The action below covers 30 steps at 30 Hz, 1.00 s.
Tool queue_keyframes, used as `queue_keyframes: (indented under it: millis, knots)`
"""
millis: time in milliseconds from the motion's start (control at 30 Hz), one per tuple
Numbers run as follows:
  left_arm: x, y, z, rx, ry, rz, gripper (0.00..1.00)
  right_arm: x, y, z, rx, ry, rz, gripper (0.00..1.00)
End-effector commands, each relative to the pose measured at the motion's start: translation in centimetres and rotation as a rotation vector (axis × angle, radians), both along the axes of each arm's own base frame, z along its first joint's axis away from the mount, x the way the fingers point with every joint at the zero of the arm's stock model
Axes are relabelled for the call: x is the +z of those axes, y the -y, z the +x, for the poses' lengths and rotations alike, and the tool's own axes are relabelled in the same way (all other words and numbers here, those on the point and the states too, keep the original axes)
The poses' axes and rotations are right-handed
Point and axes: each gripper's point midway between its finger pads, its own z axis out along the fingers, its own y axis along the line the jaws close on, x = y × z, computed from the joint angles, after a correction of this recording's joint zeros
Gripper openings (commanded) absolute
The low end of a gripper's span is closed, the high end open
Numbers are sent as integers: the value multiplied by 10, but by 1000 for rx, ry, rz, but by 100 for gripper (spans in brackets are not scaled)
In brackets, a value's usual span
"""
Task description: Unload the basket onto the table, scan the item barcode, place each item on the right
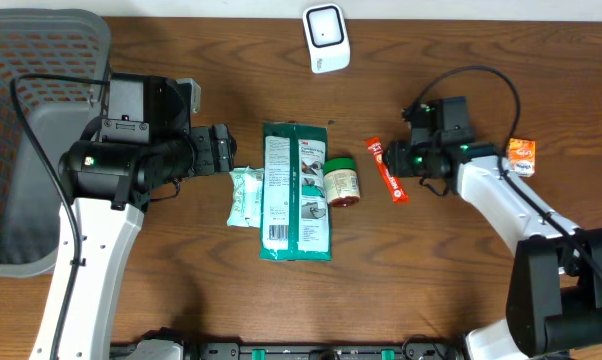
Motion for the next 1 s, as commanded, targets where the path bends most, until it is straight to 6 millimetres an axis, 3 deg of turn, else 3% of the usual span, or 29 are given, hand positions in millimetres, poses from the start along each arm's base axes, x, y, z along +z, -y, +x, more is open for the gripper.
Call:
queue_keyframes:
  millis: [0, 167, 467, 500, 567, 600, 667, 700, 767, 967]
  knots:
    - [5, -2, 2, 8, 13, 6, 84, -15, -6, -6, 84, 9, -154, 47]
    - [5, -2, 2, 8, 13, 6, 84, -39, -13, -14, 114, -21, -284, 46]
    - [5, -2, 2, 8, 14, 6, 84, -99, 5, -24, 111, -121, -472, 44]
    - [5, -2, 2, 8, 13, 6, 84, -104, 4, -28, 119, -139, -465, 35]
    - [5, -2, 2, 8, 14, 6, 84, -107, 0, -33, 135, -163, -438, 7]
    - [5, -2, 2, 8, 13, 6, 85, -106, -3, -34, 140, -168, -423, 3]
    - [5, -2, 2, 8, 13, 6, 85, -101, -5, -33, 141, -157, -409, 8]
    - [5, -2, 2, 8, 13, 6, 84, -96, -5, -32, 138, -147, -406, 22]
    - [5, -2, 2, 8, 13, 6, 84, -84, -5, -28, 130, -120, -401, 32]
    - [5, -2, 2, 8, 13, 6, 85, -38, -9, -16, 117, -9, -370, 44]
